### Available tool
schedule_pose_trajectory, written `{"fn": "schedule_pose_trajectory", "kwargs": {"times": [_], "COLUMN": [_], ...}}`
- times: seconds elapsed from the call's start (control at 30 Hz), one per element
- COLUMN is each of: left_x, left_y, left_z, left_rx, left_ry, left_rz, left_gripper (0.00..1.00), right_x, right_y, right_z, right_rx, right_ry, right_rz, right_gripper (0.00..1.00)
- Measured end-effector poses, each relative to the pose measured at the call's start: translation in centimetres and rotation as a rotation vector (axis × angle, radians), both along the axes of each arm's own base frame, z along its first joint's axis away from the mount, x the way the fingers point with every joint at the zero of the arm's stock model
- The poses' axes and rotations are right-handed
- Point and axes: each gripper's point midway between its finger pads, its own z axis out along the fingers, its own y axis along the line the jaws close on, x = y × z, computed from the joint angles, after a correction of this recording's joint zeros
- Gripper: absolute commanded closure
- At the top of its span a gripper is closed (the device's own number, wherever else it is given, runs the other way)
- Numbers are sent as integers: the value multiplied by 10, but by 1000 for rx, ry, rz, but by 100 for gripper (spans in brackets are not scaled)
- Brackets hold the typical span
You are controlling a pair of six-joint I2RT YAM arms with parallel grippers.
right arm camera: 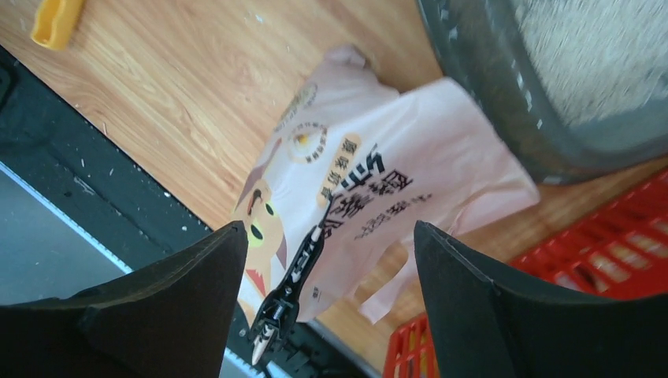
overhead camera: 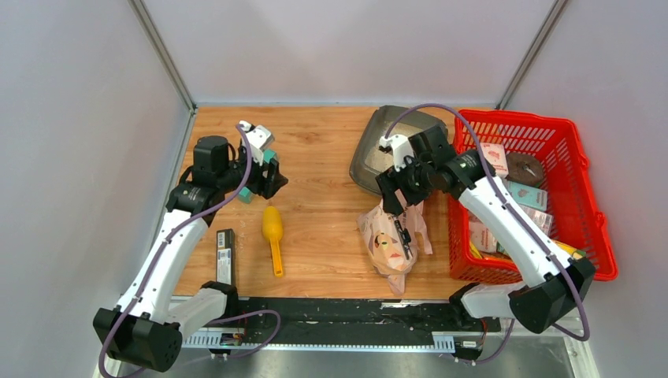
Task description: Fill the litter box with clean litter
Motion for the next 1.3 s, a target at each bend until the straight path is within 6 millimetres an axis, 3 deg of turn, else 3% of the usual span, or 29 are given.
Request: {"fn": "schedule_pose_trajectory", "kwargs": {"times": [0.2,0.47,0.57,0.6,0.67,0.7,0.73,1.03,1.3], "left_x": [-1,-7,-8,-9,-10,-12,-13,-14,-27], "left_y": [2,3,4,5,5,6,6,8,23], "left_z": [5,17,19,20,22,23,22,21,27], "left_rx": [-1,-15,-15,-16,-18,-18,-18,-9,26], "left_ry": [-17,-53,-63,-67,-76,-80,-82,-92,-135], "left_rz": [9,15,20,21,23,25,25,31,84], "left_gripper": [27,27,27,27,27,27,27,28,27], "right_x": [-10,-7,-7,-7,-7,-7,-7,-13,34], "right_y": [-9,1,4,5,6,7,7,34,110], "right_z": [-36,-70,-79,-81,-85,-85,-85,-72,-56], "right_rx": [-66,-120,-134,-139,-148,-149,-153,-173,-57], "right_ry": [164,304,334,341,351,352,348,264,197], "right_rz": [-127,-206,-213,-212,-208,-202,-191,107,435], "right_gripper": [22,32,55,69,80,95,100,100,100]}}
